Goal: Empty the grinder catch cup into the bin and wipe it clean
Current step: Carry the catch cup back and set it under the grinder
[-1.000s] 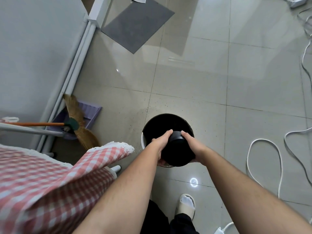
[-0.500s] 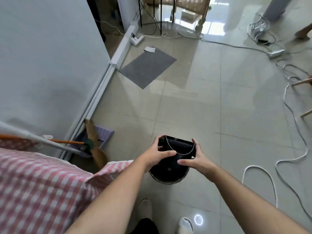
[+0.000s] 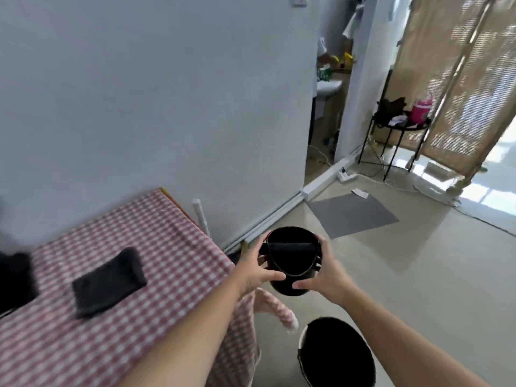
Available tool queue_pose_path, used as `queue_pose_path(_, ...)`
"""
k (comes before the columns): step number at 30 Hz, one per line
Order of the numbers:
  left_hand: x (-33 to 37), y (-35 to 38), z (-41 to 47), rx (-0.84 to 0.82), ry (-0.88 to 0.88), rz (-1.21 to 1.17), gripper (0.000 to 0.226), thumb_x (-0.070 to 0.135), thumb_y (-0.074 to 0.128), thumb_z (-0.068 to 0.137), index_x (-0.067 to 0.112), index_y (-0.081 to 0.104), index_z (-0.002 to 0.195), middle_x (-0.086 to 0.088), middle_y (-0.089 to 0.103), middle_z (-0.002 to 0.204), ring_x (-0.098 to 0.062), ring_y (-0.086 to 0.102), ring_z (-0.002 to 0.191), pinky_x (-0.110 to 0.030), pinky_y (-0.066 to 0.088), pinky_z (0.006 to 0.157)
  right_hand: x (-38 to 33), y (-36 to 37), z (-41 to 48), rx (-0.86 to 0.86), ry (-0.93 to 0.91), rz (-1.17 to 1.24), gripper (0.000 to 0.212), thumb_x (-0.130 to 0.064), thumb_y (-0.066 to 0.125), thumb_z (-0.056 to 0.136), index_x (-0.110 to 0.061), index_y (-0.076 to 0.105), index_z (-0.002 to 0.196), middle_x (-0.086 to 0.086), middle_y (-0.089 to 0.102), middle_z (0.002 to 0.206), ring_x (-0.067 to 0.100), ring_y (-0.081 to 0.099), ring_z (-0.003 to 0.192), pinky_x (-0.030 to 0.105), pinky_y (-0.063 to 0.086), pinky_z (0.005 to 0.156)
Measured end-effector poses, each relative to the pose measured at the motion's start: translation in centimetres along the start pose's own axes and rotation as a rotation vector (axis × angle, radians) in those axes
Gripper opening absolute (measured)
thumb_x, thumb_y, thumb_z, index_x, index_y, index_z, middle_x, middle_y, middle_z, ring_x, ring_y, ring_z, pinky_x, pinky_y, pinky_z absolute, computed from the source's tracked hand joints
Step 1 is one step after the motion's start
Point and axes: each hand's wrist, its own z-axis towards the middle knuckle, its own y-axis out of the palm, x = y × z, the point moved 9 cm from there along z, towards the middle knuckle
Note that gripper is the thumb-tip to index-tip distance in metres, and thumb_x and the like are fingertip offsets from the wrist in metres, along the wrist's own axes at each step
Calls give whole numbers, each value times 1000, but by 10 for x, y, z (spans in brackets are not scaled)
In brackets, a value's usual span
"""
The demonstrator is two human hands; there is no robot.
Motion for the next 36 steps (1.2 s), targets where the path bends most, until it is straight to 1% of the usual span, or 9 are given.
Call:
queue_pose_path(6,-2,-135,-98,346,-9,30,104,-7,83,68,21,28,151,-2,46,140,-17,48,125,-10,46,89,-109,120,9,-230,-215,-63,118,-28,90,44,-41,18,136,-4,52,125,20,54,115,45,50,93)
queue_pose_path(9,-12,-200,-155,529,-46,102,105,2,87,67,25,30,152,1,45,143,-9,45,122,-6,42,86,-157,190,5,-335,-309,-83,121,-37,89,40,-42,17,136,-5,50,125,21,52,118,47,49,96)
queue_pose_path(11,-19,-239,-192,624,-89,168,104,12,89,67,29,30,151,8,43,140,-7,39,125,-15,40,96,-182,237,0,-402,-347,-82,120,-27,91,48,-35,15,141,-6,48,126,18,49,120,40,47,98)
queue_pose_path(13,-38,-277,-231,686,-130,163,105,14,90,66,34,30,150,8,43,144,-12,40,132,-33,39,108,-206,290,-9,-485,-396,-87,115,-18,90,55,-31,16,141,-7,48,122,17,49,120,34,47,95)
queue_pose_path(15,-59,-313,-271,730,-159,100,108,9,90,64,38,30,149,2,44,147,-20,45,133,-43,43,107,-225,344,-17,-551,-420,-119,112,-18,89,57,-32,16,141,-7,49,120,18,50,119,35,49,94)
queue_pose_path(20,-93,-393,-344,779,-206,68,102,-1,83,71,35,29,149,6,42,144,-16,44,132,-31,45,104,-264,457,-34,-649,-402,-171,110,-21,86,63,-23,12,144,-1,54,119,11,51,103,25,48,82)
queue_pose_path(25,-139,-453,-382,785,-287,85,102,1,83,72,35,27,151,1,43,149,-20,45,134,-33,46,102,-276,542,-39,-707,-368,-223,110,-20,85,63,-28,11,144,5,52,132,20,54,116,33,52,90)
queue_pose_path(30,-182,-479,-389,817,-371,130,105,10,87,68,42,28,149,5,51,143,-12,54,121,-34,52,96,-269,583,-30,-712,-307,-305,101,-18,86,63,-22,17,137,7,51,133,23,52,121,41,52,92)
queue_pose_path(36,-194,-477,-376,871,-380,260,93,17,83,74,35,30,149,5,63,124,-13,60,109,-27,51,86,-250,598,-9,-715,-233,-423,95,-12,83,67,-20,18,135,10,55,126,20,57,98,33,55,79)
